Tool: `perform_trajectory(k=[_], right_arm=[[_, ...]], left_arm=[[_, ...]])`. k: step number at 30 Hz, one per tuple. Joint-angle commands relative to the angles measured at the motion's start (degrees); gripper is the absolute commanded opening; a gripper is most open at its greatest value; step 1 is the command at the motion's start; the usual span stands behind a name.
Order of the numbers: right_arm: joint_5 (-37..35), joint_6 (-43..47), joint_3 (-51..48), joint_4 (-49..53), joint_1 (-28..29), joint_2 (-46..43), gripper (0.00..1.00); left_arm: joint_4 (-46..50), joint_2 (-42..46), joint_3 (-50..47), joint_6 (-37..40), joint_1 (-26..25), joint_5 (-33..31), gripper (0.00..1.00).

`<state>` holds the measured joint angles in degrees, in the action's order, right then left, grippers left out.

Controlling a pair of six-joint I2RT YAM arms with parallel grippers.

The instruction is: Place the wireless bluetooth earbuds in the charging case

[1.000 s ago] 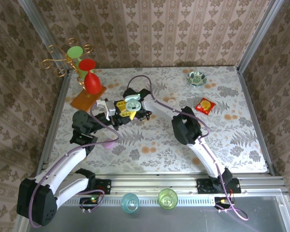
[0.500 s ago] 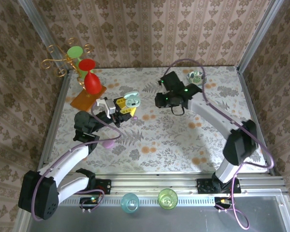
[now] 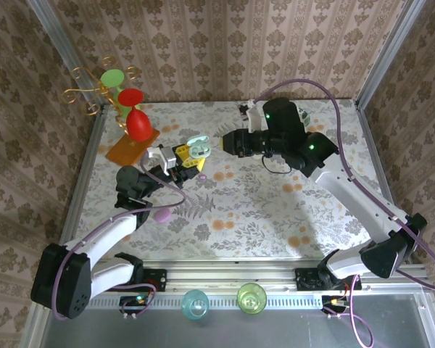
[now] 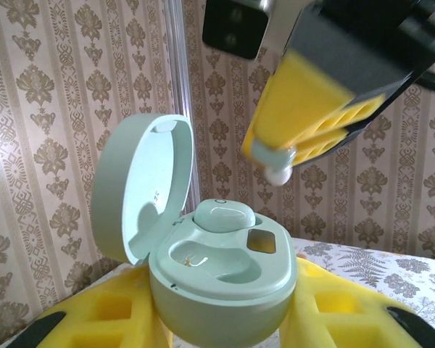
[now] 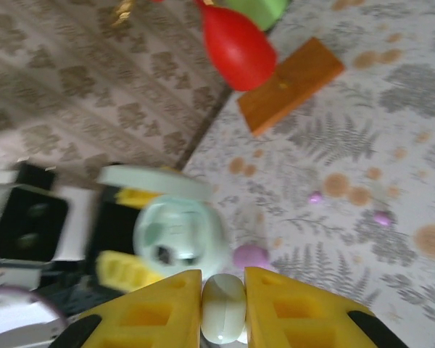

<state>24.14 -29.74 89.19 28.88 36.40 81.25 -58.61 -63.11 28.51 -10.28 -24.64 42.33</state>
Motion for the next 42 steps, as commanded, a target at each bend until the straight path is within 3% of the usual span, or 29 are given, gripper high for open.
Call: perform_trajectory(k=[1, 15, 22, 37, 42], right_arm=[[2.3, 1.9, 5.1, -1.9, 2.6, 2.2, 0.21], [-1.7, 7.0, 17.2, 2.4, 8.8, 11.5, 0.2], [-5.1, 7.8, 17.0, 4.8, 9.0, 13.0, 0.21], [-4.2, 7.3, 17.0, 4.3, 9.4, 14.9, 0.21], [-8.2, 8.0, 15.9, 4.2, 10.2, 14.8, 0.21]], left_arm=[[-4.0, -0.1, -0.3, 0.0, 0.5, -0.4, 0.23], [-2.5, 0.8, -0.1, -0.6, 0.5, -2.4, 0.23], [-0.6, 2.4, -0.1, -1.0, 0.5, -3.9, 0.23], [1.3, 3.6, 0.3, -0.5, 0.4, -5.0, 0.23], [2.0, 3.9, 0.4, -0.1, 0.5, -6.6, 0.23]])
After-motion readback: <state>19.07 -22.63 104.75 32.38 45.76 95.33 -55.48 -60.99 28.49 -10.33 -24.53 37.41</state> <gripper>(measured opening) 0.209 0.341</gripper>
